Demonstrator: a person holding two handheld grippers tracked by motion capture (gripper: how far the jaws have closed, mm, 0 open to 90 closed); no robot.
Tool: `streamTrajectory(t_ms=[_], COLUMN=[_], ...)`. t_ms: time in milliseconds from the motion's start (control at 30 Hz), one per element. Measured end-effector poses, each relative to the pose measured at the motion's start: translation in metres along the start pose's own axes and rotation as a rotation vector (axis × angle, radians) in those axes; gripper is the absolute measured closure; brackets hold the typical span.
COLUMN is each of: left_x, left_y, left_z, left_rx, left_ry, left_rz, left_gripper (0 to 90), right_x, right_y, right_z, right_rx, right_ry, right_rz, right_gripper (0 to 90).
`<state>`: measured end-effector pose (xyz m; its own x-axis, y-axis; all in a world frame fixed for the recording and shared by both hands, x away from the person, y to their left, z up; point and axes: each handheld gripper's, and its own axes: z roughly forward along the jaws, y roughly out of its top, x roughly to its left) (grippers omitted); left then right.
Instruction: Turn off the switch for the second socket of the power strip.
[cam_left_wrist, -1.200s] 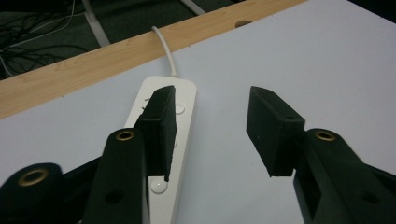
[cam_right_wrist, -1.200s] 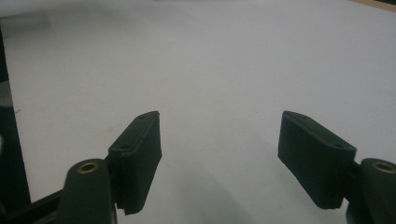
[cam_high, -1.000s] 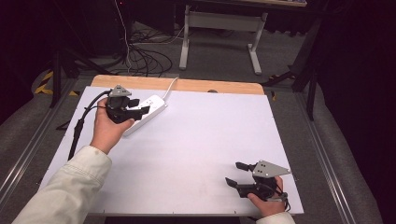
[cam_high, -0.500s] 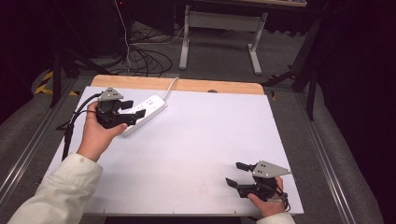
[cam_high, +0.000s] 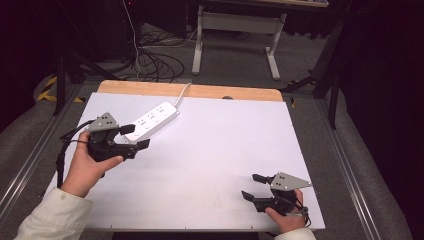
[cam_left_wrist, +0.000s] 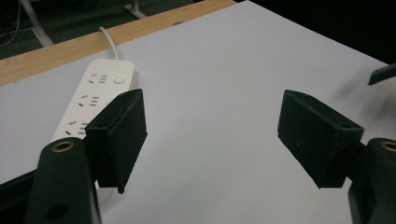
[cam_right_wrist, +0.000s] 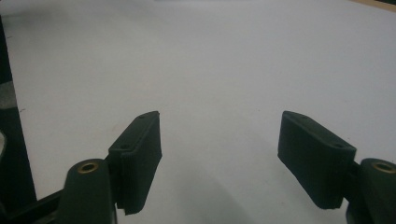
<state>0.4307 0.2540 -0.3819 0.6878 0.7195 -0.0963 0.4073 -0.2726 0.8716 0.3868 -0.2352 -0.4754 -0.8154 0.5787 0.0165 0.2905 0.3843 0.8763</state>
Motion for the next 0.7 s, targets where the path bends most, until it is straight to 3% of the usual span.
streamTrajectory(t_ms=[33,133,300,567,700], left_x=[-0.002,-0.006,-0.015,-0.012,-0.009], left_y=[-0.004,-0.017,-0.043,-0.090,-0.107], left_z=[-0.001,-0.007,-0.009,-0.009,-0.010], left_rx=[-0.007,-0.026,-0.011,-0.057,-0.071], left_ry=[-0.012,-0.015,-0.033,-0.069,-0.077], left_rz=[-0.010,0.021,0.058,0.056,0.034], left_gripper=[24.0,23.5,23.3,22.8,23.0], right_x=[0.000,0.000,0.000,0.000,0.000], right_y=[0.000,0.000,0.000,0.000,0.000], right_z=[0.000,0.000,0.000,0.000,0.000], right_rx=[-0.001,0.000,-0.002,0.000,0.002], right_ry=[0.000,0.000,0.000,-0.001,-0.002], right_rz=[0.000,0.001,0.005,0.007,0.008], right_gripper=[31.0,31.0,30.9,30.8,30.8])
